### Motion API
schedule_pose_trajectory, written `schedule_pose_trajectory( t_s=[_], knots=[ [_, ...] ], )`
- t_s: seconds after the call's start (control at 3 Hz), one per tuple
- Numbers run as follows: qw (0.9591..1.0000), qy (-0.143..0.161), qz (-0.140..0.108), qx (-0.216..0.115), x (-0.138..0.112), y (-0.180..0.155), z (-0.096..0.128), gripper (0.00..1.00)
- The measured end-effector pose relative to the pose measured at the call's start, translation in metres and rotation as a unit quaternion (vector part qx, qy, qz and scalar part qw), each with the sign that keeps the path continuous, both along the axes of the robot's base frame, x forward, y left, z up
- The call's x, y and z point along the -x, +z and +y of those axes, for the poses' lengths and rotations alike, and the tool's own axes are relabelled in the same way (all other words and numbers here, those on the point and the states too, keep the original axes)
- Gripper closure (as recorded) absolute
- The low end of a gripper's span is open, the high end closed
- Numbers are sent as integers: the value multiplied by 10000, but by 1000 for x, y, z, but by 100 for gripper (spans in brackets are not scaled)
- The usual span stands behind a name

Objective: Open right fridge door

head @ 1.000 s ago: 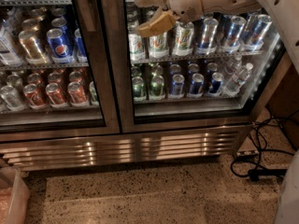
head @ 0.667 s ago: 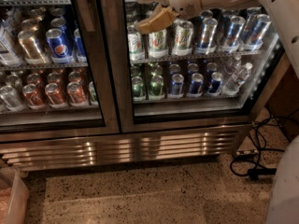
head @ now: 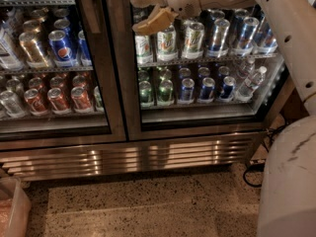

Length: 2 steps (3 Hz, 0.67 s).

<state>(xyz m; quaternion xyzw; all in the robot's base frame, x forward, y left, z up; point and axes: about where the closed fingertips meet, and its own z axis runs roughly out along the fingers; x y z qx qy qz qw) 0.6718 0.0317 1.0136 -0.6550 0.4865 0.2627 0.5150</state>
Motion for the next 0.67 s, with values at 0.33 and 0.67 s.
schedule_pose_trajectory(
  t_s=[0.33,0.67],
  knots=[
    [9999,93,45,-19,0,-3,5,34],
    [9998,190,96,-36,1,-6,11,34]
  ],
)
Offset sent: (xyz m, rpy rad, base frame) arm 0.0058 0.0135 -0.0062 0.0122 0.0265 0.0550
